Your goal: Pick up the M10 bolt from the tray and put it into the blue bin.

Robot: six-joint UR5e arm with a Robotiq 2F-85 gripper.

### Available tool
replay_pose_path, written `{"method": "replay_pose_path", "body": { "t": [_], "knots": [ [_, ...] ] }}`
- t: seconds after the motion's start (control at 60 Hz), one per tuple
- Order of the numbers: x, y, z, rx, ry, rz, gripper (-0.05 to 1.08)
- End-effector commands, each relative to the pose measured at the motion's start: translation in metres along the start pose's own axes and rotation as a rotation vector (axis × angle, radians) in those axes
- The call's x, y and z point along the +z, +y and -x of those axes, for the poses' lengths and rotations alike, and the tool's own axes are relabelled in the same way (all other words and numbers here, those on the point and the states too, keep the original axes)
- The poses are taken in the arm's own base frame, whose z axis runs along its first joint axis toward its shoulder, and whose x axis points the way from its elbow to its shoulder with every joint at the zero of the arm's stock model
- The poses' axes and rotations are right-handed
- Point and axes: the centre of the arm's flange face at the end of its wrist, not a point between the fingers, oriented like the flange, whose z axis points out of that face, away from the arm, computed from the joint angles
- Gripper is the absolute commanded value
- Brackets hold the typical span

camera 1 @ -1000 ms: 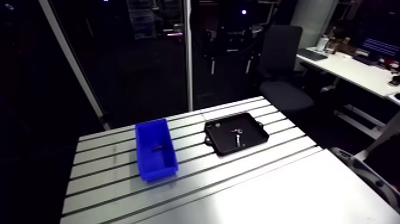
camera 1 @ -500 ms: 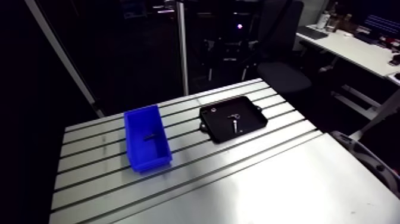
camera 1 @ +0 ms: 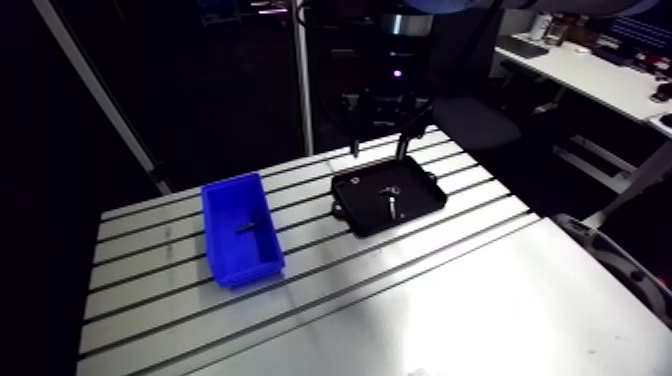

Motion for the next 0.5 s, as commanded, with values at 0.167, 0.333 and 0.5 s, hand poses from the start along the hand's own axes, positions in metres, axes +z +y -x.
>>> {"method": "replay_pose_path", "body": {
  "t": [0.167,0.333,0.5],
  "knots": [
    [0.020,0.008,0.006,0.041,0.012,0.003,0.42],
    [0.030,0.016,0.009,0.053,-0.009,0.008,0.47],
    [0.038,0.024,0.004,0.066,-0.020,0.007,0.50]
  ]
}}
